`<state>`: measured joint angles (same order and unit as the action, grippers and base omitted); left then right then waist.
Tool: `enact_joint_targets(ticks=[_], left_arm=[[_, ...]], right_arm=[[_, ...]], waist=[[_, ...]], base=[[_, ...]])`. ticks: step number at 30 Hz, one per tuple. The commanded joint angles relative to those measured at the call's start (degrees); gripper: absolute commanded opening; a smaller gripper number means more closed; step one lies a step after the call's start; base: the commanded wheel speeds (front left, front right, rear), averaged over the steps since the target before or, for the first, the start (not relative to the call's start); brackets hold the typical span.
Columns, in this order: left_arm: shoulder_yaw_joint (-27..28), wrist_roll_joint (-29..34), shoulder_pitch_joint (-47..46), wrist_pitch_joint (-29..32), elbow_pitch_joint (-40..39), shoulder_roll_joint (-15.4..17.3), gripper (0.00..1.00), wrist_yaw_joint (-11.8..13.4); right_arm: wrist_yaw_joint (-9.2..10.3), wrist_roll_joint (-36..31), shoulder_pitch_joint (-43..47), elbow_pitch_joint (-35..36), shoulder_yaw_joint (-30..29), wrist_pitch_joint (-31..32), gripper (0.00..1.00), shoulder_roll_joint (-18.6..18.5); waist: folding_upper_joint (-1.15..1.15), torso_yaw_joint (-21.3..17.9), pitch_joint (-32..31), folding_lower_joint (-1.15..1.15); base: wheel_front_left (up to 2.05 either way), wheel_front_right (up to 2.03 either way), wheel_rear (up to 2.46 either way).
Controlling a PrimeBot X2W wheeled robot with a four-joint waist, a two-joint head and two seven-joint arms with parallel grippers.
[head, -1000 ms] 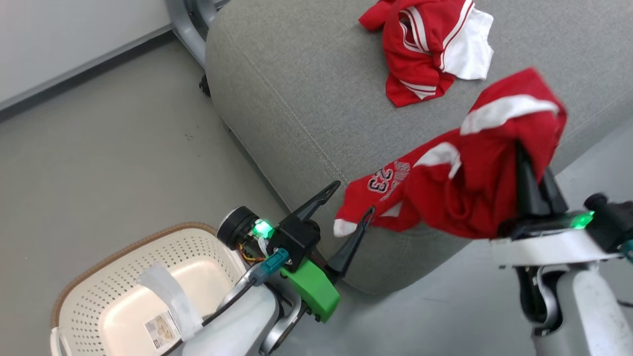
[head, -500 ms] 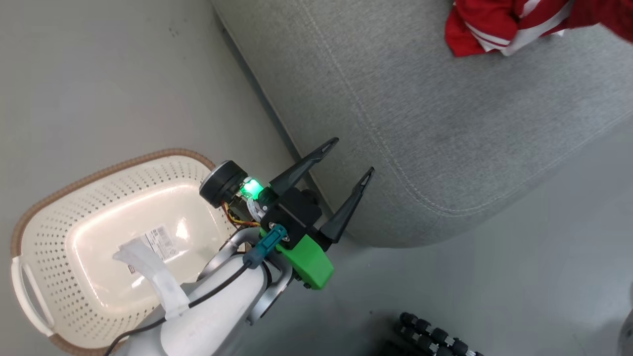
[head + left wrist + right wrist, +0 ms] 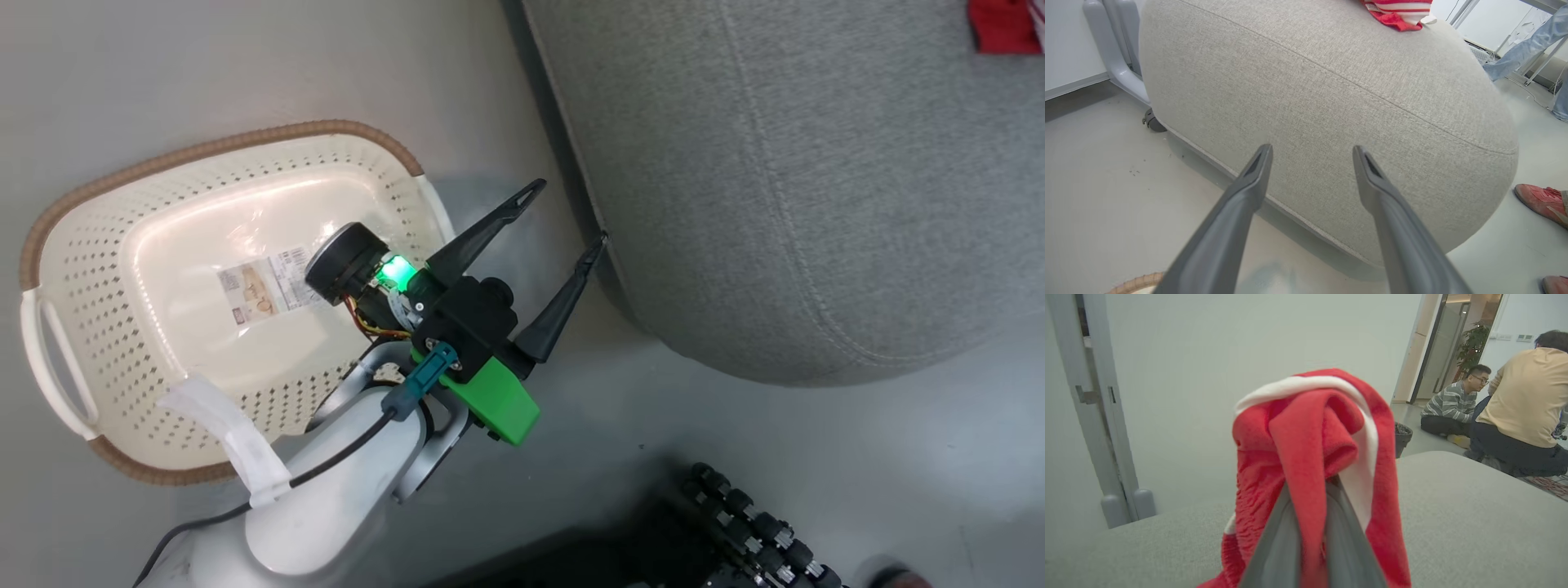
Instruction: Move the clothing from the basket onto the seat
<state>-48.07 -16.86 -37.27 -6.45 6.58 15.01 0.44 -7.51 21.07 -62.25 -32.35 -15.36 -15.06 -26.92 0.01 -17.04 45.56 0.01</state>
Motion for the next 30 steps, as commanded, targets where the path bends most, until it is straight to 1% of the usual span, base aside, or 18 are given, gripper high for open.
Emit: enact_joint_targets(ticks=[1, 4, 7, 8, 9, 10, 11, 12, 13, 16, 18, 21, 24, 26, 30], left_arm=[[0.32, -0.01, -1.03, -0.53, 0.42, -0.16, 1.0, 0.03], [0.37, -0.41, -1.33, -1.27, 1.15, -0.62, 1.0, 0.02], [0.26, -0.71, -1.16, -1.78, 1.98, -0.8, 1.0, 0.08], [0.17, -0.8, -1.0, -1.84, 2.21, -0.93, 1.0, 0.11], [0.11, -0.96, -0.83, -2.1, 2.43, -1.05, 1.0, 0.12], [0.03, -1.22, -0.56, -2.33, 2.74, -1.21, 1.0, 0.1], [0.01, -1.45, -0.24, -2.48, 3.12, -1.31, 1.0, 0.08], [-0.05, -1.76, 0.14, -2.82, 3.56, -1.51, 1.0, 0.06], [-0.12, -1.97, 0.42, -3.08, 3.96, -1.7, 1.0, -0.05], [-0.39, -2.72, 1.17, -4.38, 5.38, -2.82, 1.0, -0.24], [-0.06, -3.44, 2.01, -5.42, 6.48, -3.46, 1.0, 0.11], [1.38, -5.56, 3.41, -6.9, 8.36, -4.71, 1.0, 0.5], [3.99, -9.18, 5.66, -8.11, 10.5, -6.68, 1.0, -0.05], [5.94, -10.57, 6.84, -8.51, 11.95, -7.22, 1.0, -0.27], [10.78, -9.79, 9.43, -8.76, 12.97, -8.26, 1.0, 0.88]], right_arm=[[0.04, -0.22, -1.07, -2.3, 0.03, -0.17, 0.0, -0.26], [0.04, -1.15, -0.46, -7.27, -0.15, -0.17, 0.0, 1.08], [0.04, -1.65, 0.05, -9.96, -0.09, -0.17, 0.0, 2.33], [0.04, -1.97, 0.36, -10.35, -0.12, -0.16, 0.02, 2.72], [0.04, -2.17, 0.65, -10.56, -0.15, -0.17, 0.11, 3.04], [0.04, -2.6, 1.23, -10.66, -0.12, -0.16, 0.23, 3.6], [0.04, -3.11, 1.76, -10.41, -0.17, -0.16, 0.44, 4.32], [0.04, -3.6, 2.32, -9.68, -0.29, -0.17, 0.84, 5.25], [0.04, -3.89, 2.89, -8.99, -0.6, -0.17, 1.0, 6.12], [0.04, -5.97, 6.15, -5.86, -2.16, -0.17, 1.0, 8.43], [0.04, -7.41, 8.84, -3.93, -1.85, -0.17, 1.0, 10.46], [0.04, -9.66, 12.78, -1.16, -0.85, -0.16, 1.0, 12.35], [0.04, -12.08, 18.03, 1.1, 1.88, -0.17, 1.0, 14.12], [0.04, -13.18, 21.11, 2.2, 3.99, -0.17, 1.0, 15.07], [0.04, -14.12, 27.08, 3.64, 7.71, -0.17, 1.0, 16.85]], waist=[[-0.01, 4.23, 3.6, -0.01], [-0.01, 4.92, 3.15, -0.01], [-0.01, 5.11, 2.12, -0.01], [-0.01, 5.09, 1.56, -0.01], [-0.01, 5.04, 1.04, -0.01], [-0.01, 5.0, 0.3, -0.01], [-0.01, 4.91, -0.43, -0.01], [-0.01, 4.81, -1.33, -0.01], [-0.01, 4.79, -2.17, -0.01], [-0.01, 5.08, -5.31, -0.01], [-0.01, 5.43, -7.6, -0.01], [-0.01, 6.4, -11.2, -0.01], [-0.01, 8.1, -15.11, -0.01], [-0.01, 9.3, -17.67, -0.01], [-0.01, 12.29, -22.94, -0.01]], base=[[0.0, 0.0, 0.0], [0.0, 0.0, 0.0], [0.0, 0.0, 0.0], [0.0, 0.0, 0.0], [0.0, 0.0, 0.0], [0.0, 0.0, 0.0], [0.0, 0.0, 0.0], [0.0, 0.0, 0.0], [0.0, 0.0, 0.0], [0.0, 0.0, 0.0], [0.0, 0.0, 0.0], [0.0, 0.0, 0.0], [0.0, 0.0, 0.0], [0.0, 0.0, 0.0], [0.0, 0.0, 0.0]])
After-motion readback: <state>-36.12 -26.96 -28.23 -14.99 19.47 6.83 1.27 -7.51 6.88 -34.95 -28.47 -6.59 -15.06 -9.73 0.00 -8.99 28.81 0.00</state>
